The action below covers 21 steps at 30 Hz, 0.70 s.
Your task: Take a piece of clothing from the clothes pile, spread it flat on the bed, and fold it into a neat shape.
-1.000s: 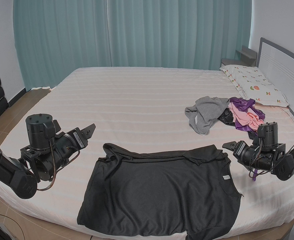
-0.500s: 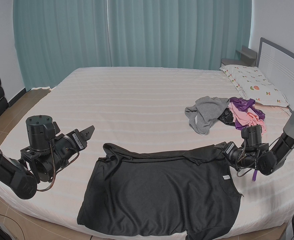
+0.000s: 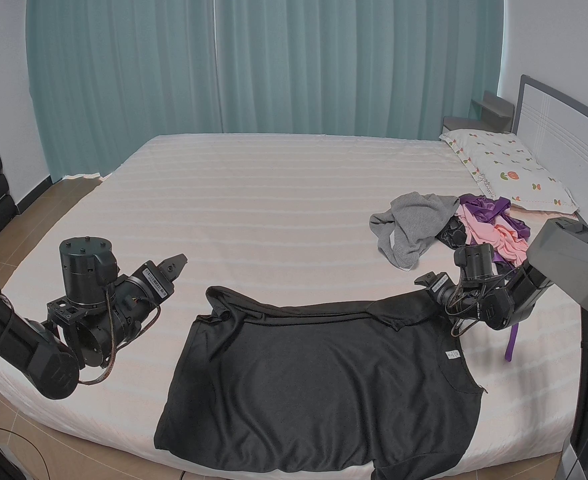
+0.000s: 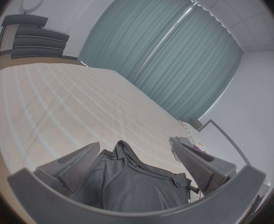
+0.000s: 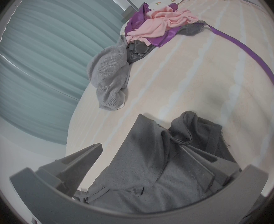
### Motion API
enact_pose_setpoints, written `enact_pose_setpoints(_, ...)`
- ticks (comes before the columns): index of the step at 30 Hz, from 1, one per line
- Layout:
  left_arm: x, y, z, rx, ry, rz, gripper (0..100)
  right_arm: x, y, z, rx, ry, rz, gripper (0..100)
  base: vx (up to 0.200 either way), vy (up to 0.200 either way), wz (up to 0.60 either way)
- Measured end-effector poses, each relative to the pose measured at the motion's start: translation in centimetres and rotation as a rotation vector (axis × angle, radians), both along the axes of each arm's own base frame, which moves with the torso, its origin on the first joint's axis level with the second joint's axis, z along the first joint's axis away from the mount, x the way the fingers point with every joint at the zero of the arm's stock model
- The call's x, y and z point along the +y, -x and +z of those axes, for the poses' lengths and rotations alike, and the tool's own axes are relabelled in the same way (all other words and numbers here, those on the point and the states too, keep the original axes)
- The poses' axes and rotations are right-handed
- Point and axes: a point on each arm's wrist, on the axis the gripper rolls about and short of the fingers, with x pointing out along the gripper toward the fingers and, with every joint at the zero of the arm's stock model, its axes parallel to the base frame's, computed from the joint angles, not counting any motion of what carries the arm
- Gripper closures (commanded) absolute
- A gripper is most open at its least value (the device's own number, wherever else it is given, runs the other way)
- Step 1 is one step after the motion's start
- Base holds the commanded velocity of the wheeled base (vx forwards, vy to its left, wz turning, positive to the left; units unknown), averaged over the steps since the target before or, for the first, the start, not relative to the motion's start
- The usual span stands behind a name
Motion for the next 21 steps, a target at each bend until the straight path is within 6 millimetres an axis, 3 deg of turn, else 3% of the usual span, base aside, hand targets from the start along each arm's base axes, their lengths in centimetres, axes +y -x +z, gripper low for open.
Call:
enact_pose_setpoints(5, 0.2, 0.5, -0.7, 0.03, 0.004, 0.009, 0, -0.1, -1.1, -0.8, 0.025, -0.002, -0.012, 0, 0.0, 0.0, 0.0)
enact_pose_setpoints(6, 0.2, 0.5, -0.8, 0.034, 0.003, 0.009, 0, 0.0, -1.3, -0.9, 0.023, -0.003, -0.012, 100, 0.0, 0.0, 0.0)
enact_pose_setpoints(14, 0.3, 0.6, -1.0, 0.044, -0.003, 0.014, 0, 0.1, -1.7, -0.4, 0.001, -0.013, -0.015, 100, 0.0, 0.0, 0.0)
enact_pose_setpoints(21, 0.7, 0.0, -1.3, 0.049, -0.012, 0.031, 0, -0.1, -2.2, 2.4, -0.075, -0.031, -0.021, 100, 0.0, 0.0, 0.0)
